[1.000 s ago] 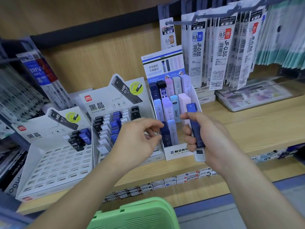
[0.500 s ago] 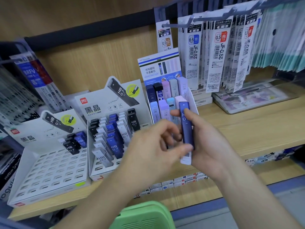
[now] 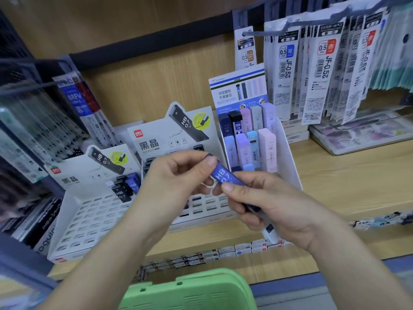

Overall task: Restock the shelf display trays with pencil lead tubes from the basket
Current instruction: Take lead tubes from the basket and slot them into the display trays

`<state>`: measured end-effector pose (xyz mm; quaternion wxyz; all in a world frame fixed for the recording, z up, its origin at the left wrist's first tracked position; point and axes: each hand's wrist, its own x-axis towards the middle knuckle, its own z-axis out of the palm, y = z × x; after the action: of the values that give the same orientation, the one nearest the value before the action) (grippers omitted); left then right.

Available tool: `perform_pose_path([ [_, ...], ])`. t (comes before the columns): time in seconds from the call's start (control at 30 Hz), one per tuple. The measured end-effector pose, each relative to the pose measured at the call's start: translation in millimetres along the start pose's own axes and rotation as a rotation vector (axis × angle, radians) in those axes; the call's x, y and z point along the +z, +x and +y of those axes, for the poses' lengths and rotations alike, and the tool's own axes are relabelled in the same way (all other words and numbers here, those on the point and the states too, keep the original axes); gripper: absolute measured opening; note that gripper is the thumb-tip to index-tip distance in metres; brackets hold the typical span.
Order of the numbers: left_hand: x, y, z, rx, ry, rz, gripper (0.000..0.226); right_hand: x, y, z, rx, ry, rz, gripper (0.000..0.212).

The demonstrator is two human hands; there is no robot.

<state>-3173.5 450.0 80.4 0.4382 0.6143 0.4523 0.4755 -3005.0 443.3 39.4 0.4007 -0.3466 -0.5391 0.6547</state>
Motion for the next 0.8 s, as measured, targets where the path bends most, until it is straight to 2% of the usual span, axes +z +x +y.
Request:
perform_pose_path([
  [0.1, -32.2, 8.4, 16.8, 0.113, -0.033, 0.22, 0.007, 4.5, 3.8, 0.0, 0.017, 0.021, 0.073, 0.019],
  [0.17, -51.2, 9.9, 23.3, 0.163, 0.115, 0.289, 0.009, 4.5, 7.0, 0.5, 0.004, 0.132, 0.12, 0.009],
  [0.2, -58.3, 9.3, 21.9, 0.164, 0.205, 0.294, 0.013, 4.7, 8.1, 1.0, 0.006, 0.206, 0.125, 0.016],
  [0.27, -65.3, 6.1, 13.0, 0.141, 0.403, 0.27, 0.019, 6.2, 10.2, 2.8, 0.002, 0.327, 0.119, 0.028],
  [0.37, -66.4, 1.9, -5.8, 0.137, 0.63, 0.22, 0.023, 12.1, 10.6, 5.6, -0.014, 0.387, 0.14, 0.038],
  [0.5, -66.9, -0.8, -22.2, 0.16, 0.747, 0.153, 0.026, 19.3, 12.1, 6.2, -0.013, 0.411, 0.165, 0.046],
  [0.63, -69.8, -3.2, -26.0, 0.169, 0.765, 0.126, 0.026, 25.1, 13.7, 6.2, 0.003, 0.438, 0.163, 0.049],
  [0.8, -73.8, -3.1, -24.6, 0.189, 0.836, 0.078, 0.013, 30.8, 12.9, 4.3, 0.016, 0.464, 0.155, 0.044],
])
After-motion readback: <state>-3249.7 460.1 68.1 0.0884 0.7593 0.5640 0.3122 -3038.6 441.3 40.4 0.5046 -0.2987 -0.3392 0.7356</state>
